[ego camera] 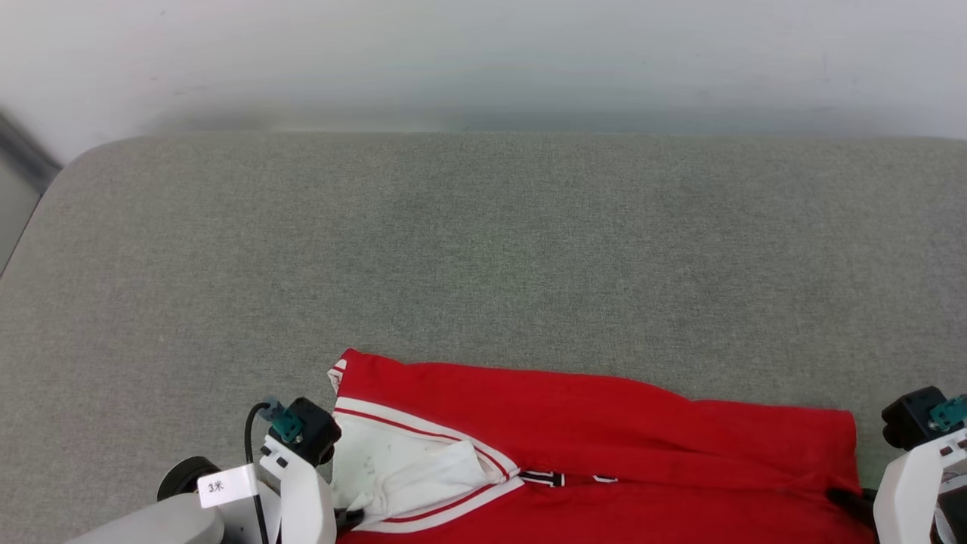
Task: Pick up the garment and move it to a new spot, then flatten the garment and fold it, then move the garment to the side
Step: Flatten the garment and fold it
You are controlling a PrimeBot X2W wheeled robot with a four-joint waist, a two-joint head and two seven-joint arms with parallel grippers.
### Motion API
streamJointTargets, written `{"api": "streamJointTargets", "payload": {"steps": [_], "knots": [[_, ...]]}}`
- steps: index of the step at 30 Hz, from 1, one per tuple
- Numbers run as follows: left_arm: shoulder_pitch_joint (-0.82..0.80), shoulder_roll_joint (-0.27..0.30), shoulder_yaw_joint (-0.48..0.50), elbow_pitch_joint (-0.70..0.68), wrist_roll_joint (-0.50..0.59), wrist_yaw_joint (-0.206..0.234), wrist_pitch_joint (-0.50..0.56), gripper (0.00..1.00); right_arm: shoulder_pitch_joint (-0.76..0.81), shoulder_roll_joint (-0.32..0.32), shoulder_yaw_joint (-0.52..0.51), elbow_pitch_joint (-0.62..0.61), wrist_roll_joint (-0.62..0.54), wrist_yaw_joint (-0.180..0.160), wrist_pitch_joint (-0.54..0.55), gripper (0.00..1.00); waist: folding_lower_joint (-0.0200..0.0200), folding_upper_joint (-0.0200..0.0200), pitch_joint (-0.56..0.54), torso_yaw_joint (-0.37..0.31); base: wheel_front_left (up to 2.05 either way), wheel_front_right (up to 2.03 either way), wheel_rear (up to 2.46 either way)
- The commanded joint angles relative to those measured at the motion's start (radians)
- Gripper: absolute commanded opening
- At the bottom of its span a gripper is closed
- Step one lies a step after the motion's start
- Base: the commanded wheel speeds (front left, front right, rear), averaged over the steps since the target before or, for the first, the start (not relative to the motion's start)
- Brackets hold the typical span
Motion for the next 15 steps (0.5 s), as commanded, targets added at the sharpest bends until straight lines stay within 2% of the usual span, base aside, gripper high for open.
{"api": "streamJointTargets", "payload": {"steps": [1,4,5,6,9,14,15], "knots": [[0.016,-0.004,-0.001,0.013,0.005,0.0,-0.008,0.0,0.015,0.009,-0.006,0.004,-0.006,0.0,-0.006,0.0,0.0002,0.0,0.002,-0.002,0.0,0.0,0.0],[0.029,-0.021,0.005,0.03,-0.004,-0.002,-0.034,0.0,0.027,0.027,-0.012,0.006,-0.003,0.0,-0.005,0.0,0.0002,0.0,0.001,-0.003,0.0,0.0,0.0],[0.029,-0.021,0.008,0.036,0.006,0.002,-0.048,0.29,0.031,0.029,-0.014,0.005,-0.001,0.0,-0.002,0.0,0.0002,0.0,-0.001,-0.004,0.0,0.0,0.0],[0.034,-0.023,0.012,0.04,0.008,0.007,-0.063,1.0,0.029,0.028,-0.016,-0.002,-0.008,0.0,-0.006,1.0,0.0002,0.0,-0.006,-0.006,0.0,0.0,0.0],[0.041,-0.027,0.031,0.036,0.021,0.023,-0.119,1.0,0.03,0.027,-0.041,-0.027,-0.012,0.0,-0.033,1.0,0.0002,0.0,-0.023,-0.006,0.0,0.0,0.0],[0.052,-0.024,0.075,0.037,0.084,0.09,-0.27,1.0,0.062,0.005,-0.129,-0.094,-0.011,0.0,-0.082,1.0,0.0002,0.0,-0.047,-0.001,0.0,0.0,0.0],[0.052,-0.024,0.075,0.037,0.084,0.09,-0.27,1.0,0.062,0.005,-0.129,-0.094,-0.011,0.0,-0.082,1.0,0.0002,0.0,-0.047,-0.001,0.0,0.0,0.0]]}}
